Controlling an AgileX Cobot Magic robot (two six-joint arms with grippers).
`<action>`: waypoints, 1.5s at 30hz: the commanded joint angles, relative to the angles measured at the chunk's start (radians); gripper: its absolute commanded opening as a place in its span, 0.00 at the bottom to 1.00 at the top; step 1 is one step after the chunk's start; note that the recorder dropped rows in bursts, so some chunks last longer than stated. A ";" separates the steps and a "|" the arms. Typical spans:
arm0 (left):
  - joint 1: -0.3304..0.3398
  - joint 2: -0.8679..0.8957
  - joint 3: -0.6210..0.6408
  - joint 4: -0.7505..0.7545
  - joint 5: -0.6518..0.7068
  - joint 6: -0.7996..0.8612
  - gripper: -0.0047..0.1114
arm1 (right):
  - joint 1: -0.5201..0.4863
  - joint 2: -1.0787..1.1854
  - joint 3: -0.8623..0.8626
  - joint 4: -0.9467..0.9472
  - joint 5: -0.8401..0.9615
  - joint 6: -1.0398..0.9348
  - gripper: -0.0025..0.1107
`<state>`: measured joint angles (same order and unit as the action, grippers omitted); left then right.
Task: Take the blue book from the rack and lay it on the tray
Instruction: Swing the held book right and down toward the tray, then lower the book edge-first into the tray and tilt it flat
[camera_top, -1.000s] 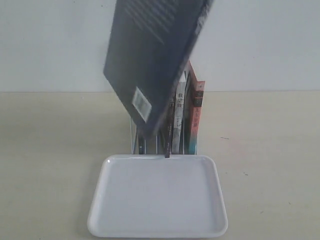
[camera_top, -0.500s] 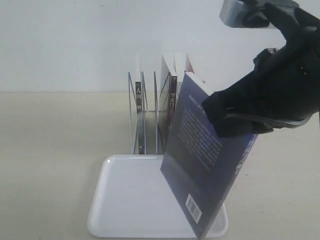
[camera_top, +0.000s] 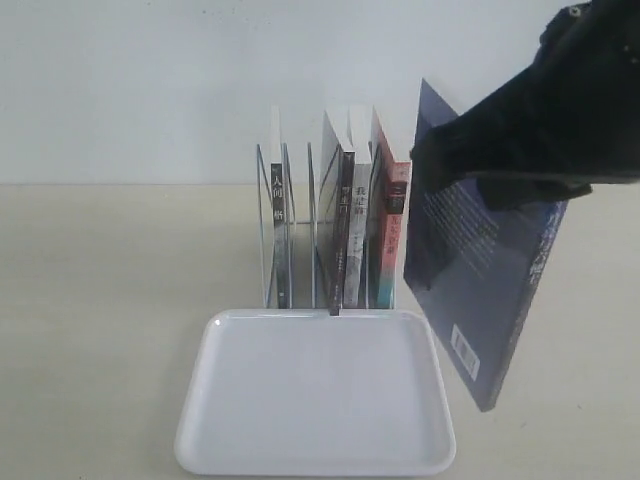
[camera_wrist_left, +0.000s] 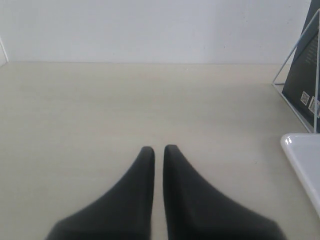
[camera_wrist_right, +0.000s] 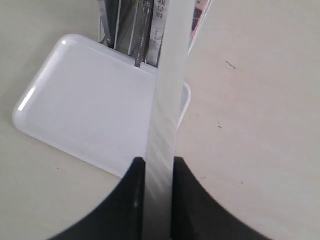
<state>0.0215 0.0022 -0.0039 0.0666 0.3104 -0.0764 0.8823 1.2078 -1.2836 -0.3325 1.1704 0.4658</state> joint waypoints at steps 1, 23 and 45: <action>-0.008 -0.002 0.004 0.003 -0.004 0.002 0.09 | 0.154 0.094 -0.108 -0.193 0.051 0.104 0.02; -0.008 -0.002 0.004 0.003 -0.004 0.002 0.09 | 0.274 0.409 -0.264 -0.341 0.051 0.080 0.02; -0.008 -0.002 0.004 0.003 -0.004 0.002 0.09 | 0.195 0.409 -0.075 -0.262 0.051 0.474 0.02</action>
<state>0.0215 0.0022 -0.0039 0.0666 0.3104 -0.0764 1.1215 1.6311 -1.3561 -0.5871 1.2147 0.9361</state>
